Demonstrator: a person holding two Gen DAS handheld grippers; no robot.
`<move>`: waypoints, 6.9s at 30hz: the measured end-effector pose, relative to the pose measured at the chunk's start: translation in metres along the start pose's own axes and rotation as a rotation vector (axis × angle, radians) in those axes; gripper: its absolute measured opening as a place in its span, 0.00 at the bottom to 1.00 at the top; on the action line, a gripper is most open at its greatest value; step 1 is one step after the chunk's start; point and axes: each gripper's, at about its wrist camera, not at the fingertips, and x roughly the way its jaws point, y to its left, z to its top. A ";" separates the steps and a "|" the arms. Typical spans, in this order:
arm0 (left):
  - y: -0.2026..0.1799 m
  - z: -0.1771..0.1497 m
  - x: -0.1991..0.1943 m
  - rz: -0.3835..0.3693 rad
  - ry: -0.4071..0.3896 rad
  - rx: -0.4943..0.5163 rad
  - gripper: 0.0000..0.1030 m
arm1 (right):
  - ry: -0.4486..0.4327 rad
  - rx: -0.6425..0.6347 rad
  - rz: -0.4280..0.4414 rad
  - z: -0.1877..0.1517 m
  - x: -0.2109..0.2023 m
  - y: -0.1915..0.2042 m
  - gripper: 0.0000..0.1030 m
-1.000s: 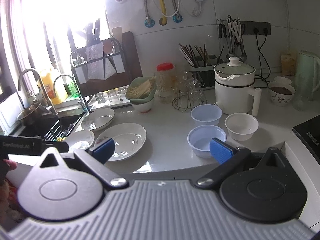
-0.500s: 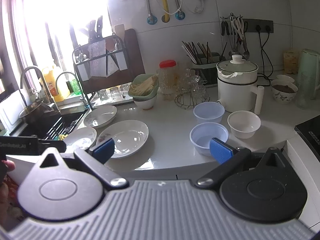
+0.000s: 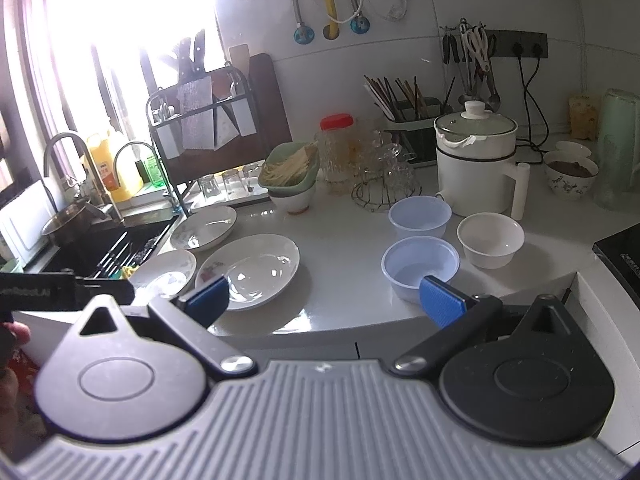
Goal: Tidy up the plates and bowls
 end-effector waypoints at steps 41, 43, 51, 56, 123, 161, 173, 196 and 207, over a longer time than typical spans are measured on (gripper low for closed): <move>0.060 0.082 0.082 -0.076 0.077 0.073 0.97 | 0.001 0.073 -0.016 0.023 0.057 0.045 1.00; 0.072 0.087 0.089 -0.080 0.087 0.067 0.97 | 0.002 0.083 -0.017 0.026 0.065 0.052 1.00; 0.121 0.110 0.120 -0.082 0.116 0.073 0.97 | 0.020 0.091 0.005 0.032 0.100 0.088 1.00; 0.147 0.120 0.138 -0.088 0.120 0.070 0.97 | 0.029 0.076 -0.007 0.036 0.120 0.107 1.00; 0.365 0.121 0.342 -0.235 0.372 0.085 0.49 | 0.544 0.352 0.004 -0.027 0.352 0.228 0.15; 0.263 0.188 0.304 -0.267 0.327 0.026 0.47 | 0.457 0.395 0.203 0.038 0.296 0.140 0.15; 0.207 0.163 0.330 -0.247 0.369 0.093 0.44 | 0.510 0.395 0.146 0.029 0.299 0.085 0.15; 0.153 0.141 0.375 -0.095 0.464 0.205 0.44 | 0.492 0.321 0.097 0.012 0.327 0.047 0.15; 0.131 0.140 0.384 -0.046 0.438 0.278 0.44 | 0.473 0.299 0.051 0.010 0.330 0.044 0.15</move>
